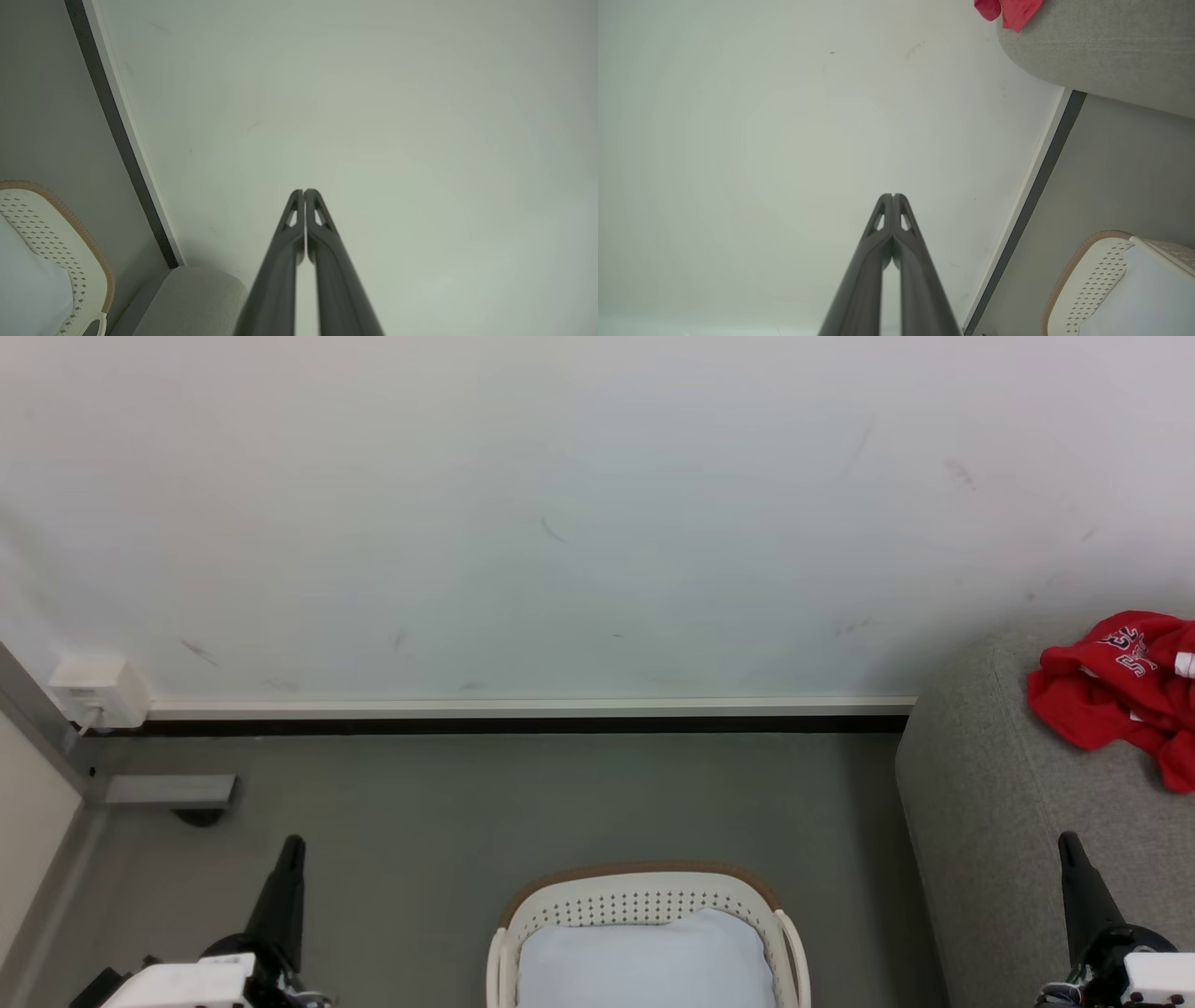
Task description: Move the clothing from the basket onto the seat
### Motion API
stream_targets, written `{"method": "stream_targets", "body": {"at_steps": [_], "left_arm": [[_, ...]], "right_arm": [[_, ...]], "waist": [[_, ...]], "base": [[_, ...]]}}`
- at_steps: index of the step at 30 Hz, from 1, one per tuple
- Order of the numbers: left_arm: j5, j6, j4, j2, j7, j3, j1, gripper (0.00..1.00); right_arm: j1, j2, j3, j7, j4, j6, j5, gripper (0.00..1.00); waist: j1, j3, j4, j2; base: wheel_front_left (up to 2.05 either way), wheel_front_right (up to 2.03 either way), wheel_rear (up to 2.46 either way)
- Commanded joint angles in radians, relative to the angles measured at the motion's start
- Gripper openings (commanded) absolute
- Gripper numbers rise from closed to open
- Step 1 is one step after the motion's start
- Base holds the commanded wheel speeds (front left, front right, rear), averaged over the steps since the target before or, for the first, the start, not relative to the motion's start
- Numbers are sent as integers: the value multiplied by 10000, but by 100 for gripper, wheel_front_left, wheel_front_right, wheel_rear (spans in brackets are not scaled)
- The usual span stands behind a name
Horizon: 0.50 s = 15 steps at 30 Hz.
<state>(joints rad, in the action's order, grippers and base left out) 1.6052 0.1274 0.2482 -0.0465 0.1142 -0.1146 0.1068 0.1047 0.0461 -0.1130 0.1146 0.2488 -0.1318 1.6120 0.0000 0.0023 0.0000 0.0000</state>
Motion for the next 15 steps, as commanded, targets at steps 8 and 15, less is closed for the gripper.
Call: {"method": "stream_targets", "body": {"at_steps": [8, 15], "left_arm": [[137, 66, -34, -71, 39, -14, 86, 0], [137, 66, -34, -71, 38, -14, 86, 0]], "right_arm": [[121, 78, -37, 29, -56, 21, 16, 0], [121, 78, -36, 29, -56, 21, 16, 0]], "waist": [[0, 0, 0, 0], [0, 0, 0, 0]], "base": [[0, 0, 0], [0, 0, 0]]}}
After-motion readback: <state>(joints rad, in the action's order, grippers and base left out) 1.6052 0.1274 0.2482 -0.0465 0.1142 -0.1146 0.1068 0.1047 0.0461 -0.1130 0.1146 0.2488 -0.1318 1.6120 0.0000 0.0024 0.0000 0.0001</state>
